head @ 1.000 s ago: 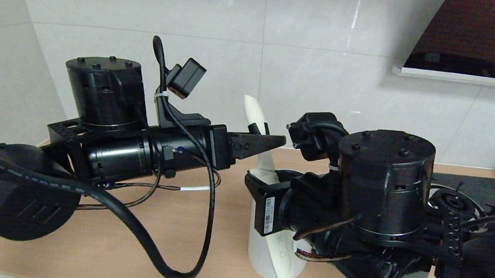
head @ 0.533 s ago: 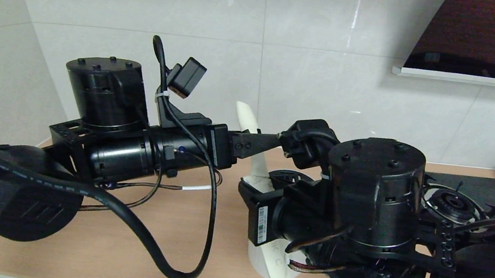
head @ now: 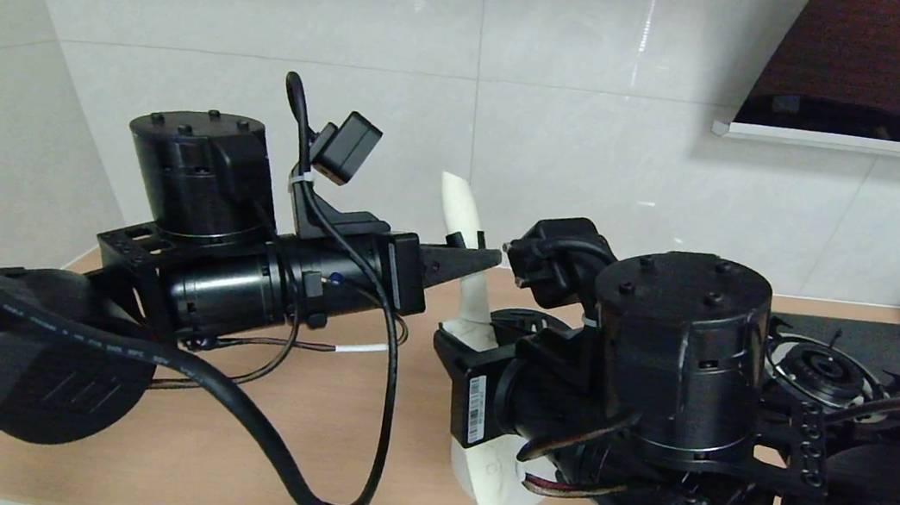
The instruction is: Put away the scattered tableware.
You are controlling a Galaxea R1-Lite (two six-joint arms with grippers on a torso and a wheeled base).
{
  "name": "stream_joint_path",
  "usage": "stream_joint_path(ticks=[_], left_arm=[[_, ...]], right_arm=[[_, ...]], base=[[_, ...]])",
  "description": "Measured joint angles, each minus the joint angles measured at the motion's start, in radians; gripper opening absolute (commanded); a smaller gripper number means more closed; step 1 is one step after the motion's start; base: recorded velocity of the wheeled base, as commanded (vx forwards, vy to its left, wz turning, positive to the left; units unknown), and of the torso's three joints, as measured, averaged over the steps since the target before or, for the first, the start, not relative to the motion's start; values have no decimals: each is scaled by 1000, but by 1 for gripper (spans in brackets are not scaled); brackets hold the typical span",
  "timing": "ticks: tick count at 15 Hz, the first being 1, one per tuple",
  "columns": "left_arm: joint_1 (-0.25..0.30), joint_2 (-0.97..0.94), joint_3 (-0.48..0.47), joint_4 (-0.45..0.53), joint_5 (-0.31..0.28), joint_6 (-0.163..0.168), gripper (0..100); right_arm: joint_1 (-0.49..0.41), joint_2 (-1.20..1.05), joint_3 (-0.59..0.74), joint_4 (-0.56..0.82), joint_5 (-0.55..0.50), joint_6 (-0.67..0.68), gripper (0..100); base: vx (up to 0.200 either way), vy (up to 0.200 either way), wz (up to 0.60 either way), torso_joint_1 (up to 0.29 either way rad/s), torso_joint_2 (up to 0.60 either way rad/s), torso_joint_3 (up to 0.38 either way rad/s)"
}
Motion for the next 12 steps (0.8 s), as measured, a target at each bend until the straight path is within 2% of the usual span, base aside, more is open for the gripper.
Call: stream_joint_path(ticks=[8, 9, 12], left_arm=[[0, 0, 0, -3, 2, 0, 0], [0, -1, 0, -3, 2, 0, 0], [0, -5, 0, -3, 3, 0, 0]], right_arm=[[-1, 4, 1, -5, -20, 0, 0], [-1, 4, 1, -6, -21, 0, 100], [-1, 3, 1, -9, -22, 1, 100]], base=[[0, 0, 0, 0, 0, 0], [0, 0, 0, 0, 0, 0], [0, 0, 0, 0, 0, 0]])
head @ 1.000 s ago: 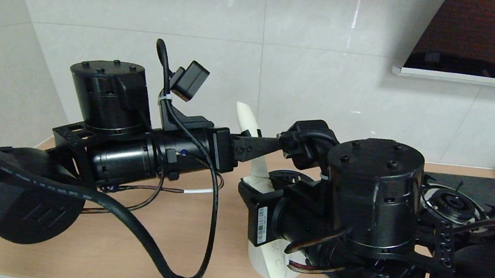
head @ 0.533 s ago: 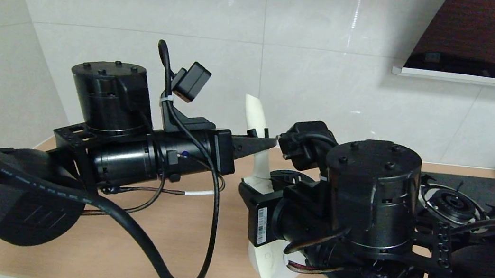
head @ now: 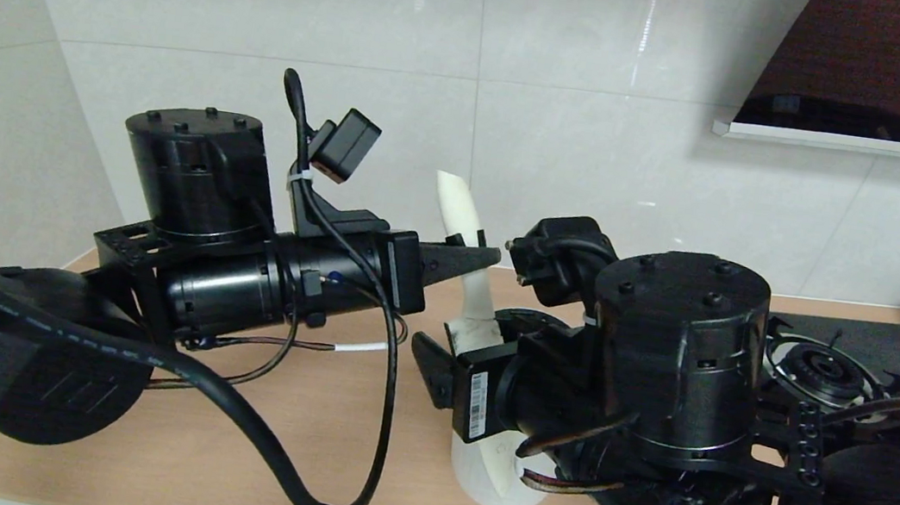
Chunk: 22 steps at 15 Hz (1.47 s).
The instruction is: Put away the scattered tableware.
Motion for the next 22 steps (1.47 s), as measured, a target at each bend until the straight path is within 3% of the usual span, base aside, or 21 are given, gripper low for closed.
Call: stream_joint_path(ticks=[3, 6, 12, 15, 18, 22], left_arm=[[0, -13, 1, 0, 5, 0, 0], [0, -53, 3, -12, 79, 19, 0], [5, -107, -60, -47, 99, 170, 0], [5, -106, -31, -48, 106, 375, 0], [1, -79, -22, -56, 104, 410, 0], [-3, -8, -44, -224, 99, 436, 0]], right_arm=[[-2, -14, 1, 1, -8, 0, 100], [-59, -102, 5, 3, -23, -9, 100], [-190, -330, 40, 4, -24, -67, 100], [-207, -345, 44, 4, -23, -67, 100], [-216, -347, 44, 4, -23, -71, 100], [-219, -347, 44, 3, -20, -73, 100]], base=[[0, 0, 0, 0, 0, 0], [0, 0, 0, 0, 0, 0], [0, 0, 0, 0, 0, 0], [0, 0, 0, 0, 0, 0], [0, 0, 0, 0, 0, 0], [0, 0, 0, 0, 0, 0]])
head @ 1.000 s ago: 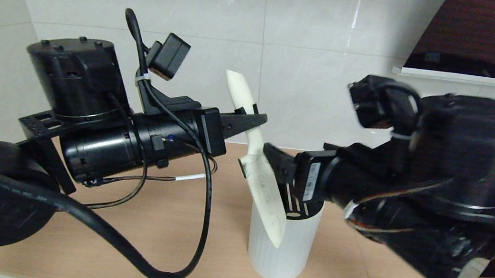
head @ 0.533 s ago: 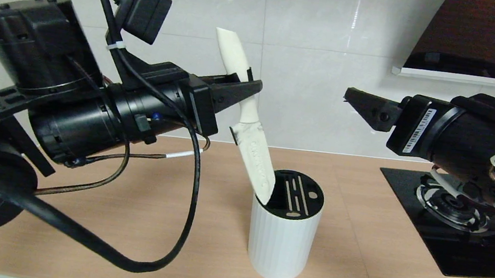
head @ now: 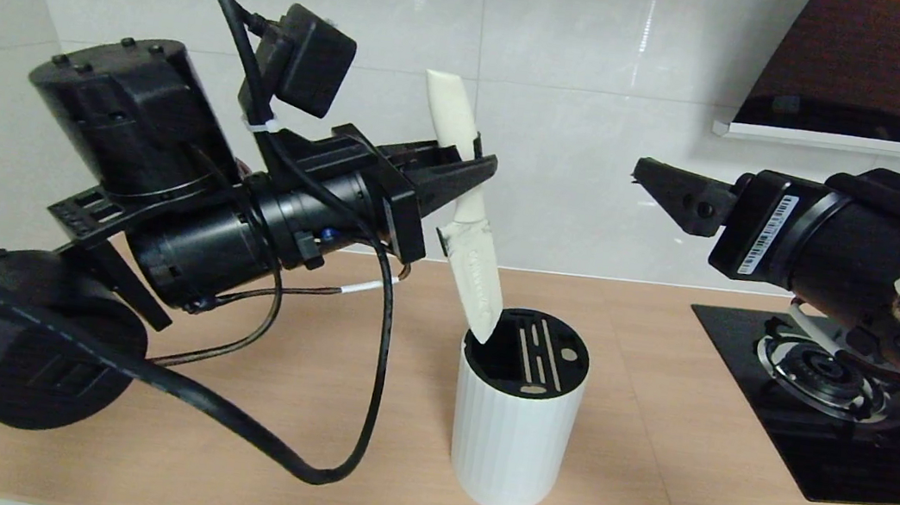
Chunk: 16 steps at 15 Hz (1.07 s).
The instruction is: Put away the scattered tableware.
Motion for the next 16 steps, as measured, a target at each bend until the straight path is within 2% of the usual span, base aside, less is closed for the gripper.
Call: stream_joint_path(ticks=[8, 16], left_arm=[[-41, 71, -8, -23, -1, 2, 0], [-44, 122, -13, -19, 0, 5, 0]], right_arm=[[-7, 7, 0, -1, 11, 0, 100], [-13, 16, 0, -1, 11, 0, 100]], base=[[0, 0, 0, 0, 0, 0], [0, 0, 0, 0, 0, 0]])
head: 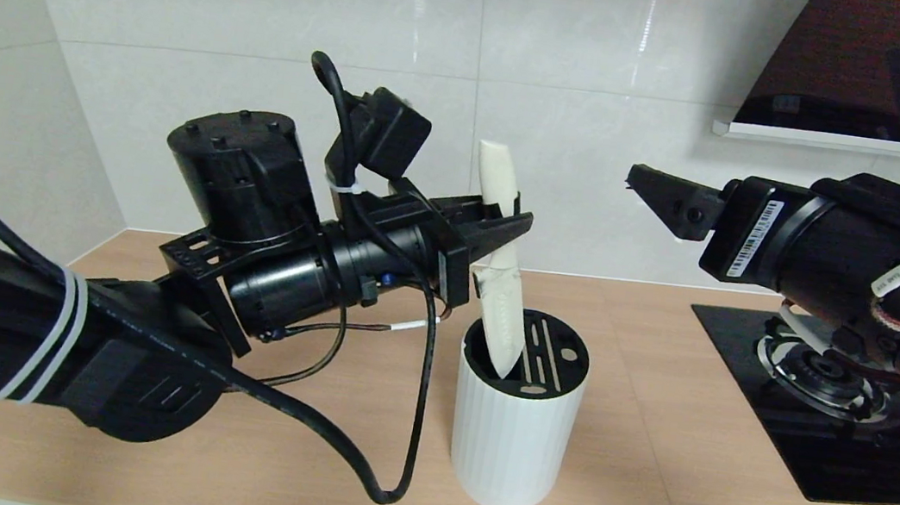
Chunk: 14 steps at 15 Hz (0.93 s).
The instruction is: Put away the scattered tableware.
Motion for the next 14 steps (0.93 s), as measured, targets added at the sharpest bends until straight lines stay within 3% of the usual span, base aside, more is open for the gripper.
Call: stream_joint_path(ticks=[14], left_arm=[[-1, 135, 7, -1, 2, 8, 0]], right_arm=[[-4, 10, 1, 0, 0, 0, 100]], base=[[0, 0, 0, 0, 0, 0]])
